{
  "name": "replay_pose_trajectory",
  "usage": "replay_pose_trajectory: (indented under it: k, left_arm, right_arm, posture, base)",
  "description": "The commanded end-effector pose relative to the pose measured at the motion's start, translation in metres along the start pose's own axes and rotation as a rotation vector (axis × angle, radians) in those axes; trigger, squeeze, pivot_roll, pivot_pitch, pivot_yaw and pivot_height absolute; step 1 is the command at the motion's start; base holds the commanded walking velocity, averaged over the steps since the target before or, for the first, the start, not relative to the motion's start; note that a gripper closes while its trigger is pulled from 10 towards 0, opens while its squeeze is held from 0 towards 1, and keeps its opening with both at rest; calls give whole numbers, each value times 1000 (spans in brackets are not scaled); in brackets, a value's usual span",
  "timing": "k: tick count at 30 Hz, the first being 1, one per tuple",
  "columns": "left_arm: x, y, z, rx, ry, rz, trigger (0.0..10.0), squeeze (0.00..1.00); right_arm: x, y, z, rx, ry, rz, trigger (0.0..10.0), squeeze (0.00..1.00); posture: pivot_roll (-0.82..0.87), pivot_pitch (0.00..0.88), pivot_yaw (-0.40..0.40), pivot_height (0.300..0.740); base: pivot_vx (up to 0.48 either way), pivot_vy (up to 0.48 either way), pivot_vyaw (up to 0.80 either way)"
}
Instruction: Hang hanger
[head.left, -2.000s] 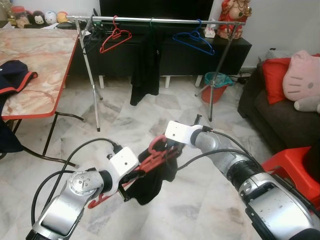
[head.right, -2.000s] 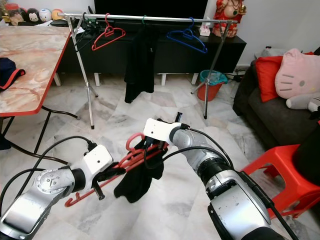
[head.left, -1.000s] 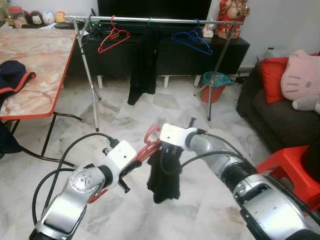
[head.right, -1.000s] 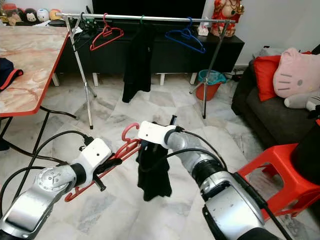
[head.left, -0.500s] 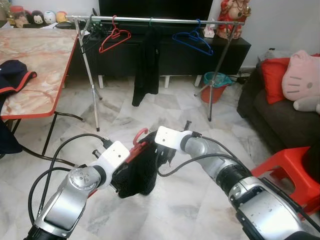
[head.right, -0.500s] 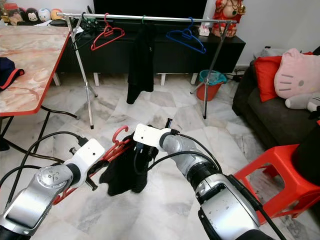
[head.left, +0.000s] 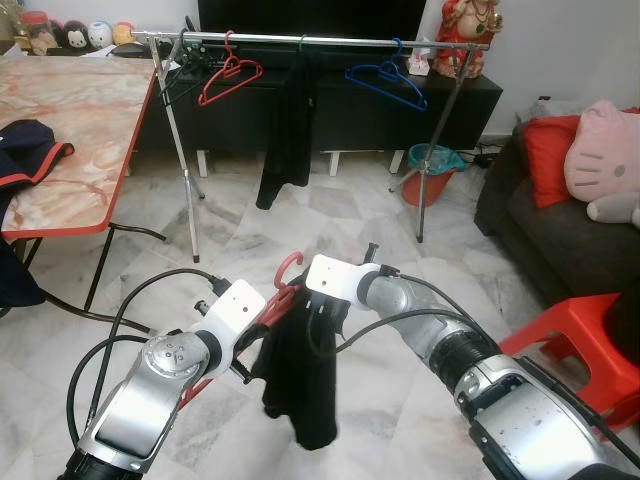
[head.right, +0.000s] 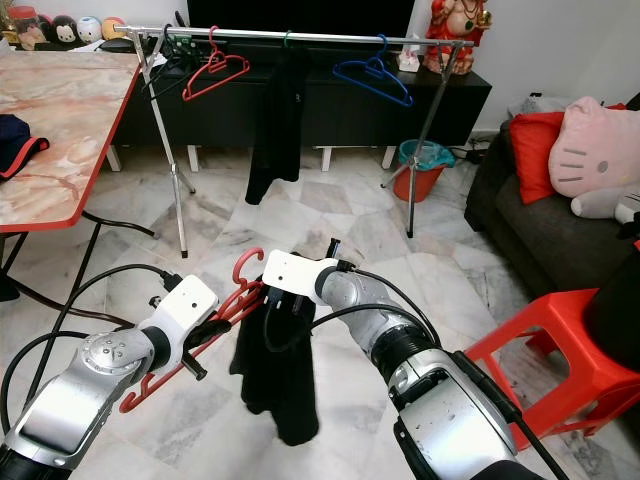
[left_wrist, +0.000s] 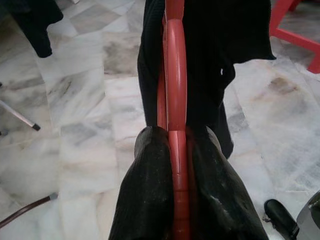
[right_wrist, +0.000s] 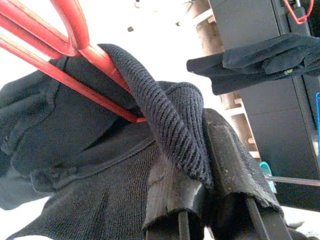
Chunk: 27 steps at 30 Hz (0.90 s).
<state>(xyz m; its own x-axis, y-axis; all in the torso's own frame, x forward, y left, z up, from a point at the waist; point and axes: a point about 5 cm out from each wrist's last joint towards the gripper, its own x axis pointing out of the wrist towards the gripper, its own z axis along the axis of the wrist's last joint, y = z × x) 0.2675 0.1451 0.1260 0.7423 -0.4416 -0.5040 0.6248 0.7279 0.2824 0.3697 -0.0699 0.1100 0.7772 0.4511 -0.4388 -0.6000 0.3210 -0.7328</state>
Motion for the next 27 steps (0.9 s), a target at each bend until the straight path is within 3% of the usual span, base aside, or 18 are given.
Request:
replay_pose_trajectory:
  k: [1,7,13,20,27]
  left_arm:
    - [-8,-2,9,40,-62,-54,10000,0]
    - [-21,-15,4,83,-96,-232,10000,0]
    - [-17,-20,9,69,-145,-253,10000,0]
    - [-4,-17,11,56,-131,-154,10000,0]
    - [5,-19,2,55,-39,-95,10000,0]
  right_arm:
    - [-1,-6,5,-7,-27,-16,10000,0]
    - [-2,-9,3,-17,-21,-18,10000,0]
    - [-2,-9,5,-24,-29,-8,10000,0]
    - [-2,-9,8,-38,-43,6,10000,0]
    - [0,-3,17,-17,-80,31,10000,0]
  posture:
    - [131,4,-150,740]
    - [131,4,-150,740]
    - [131,4,-152,740]
    - [127,2,-155,740]
    - [128,4,-154,740]
  base:
    - [0,0,0]
    - [0,0,0]
    - [0,0,0]
    - [0,0,0]
    - [0,0,0]
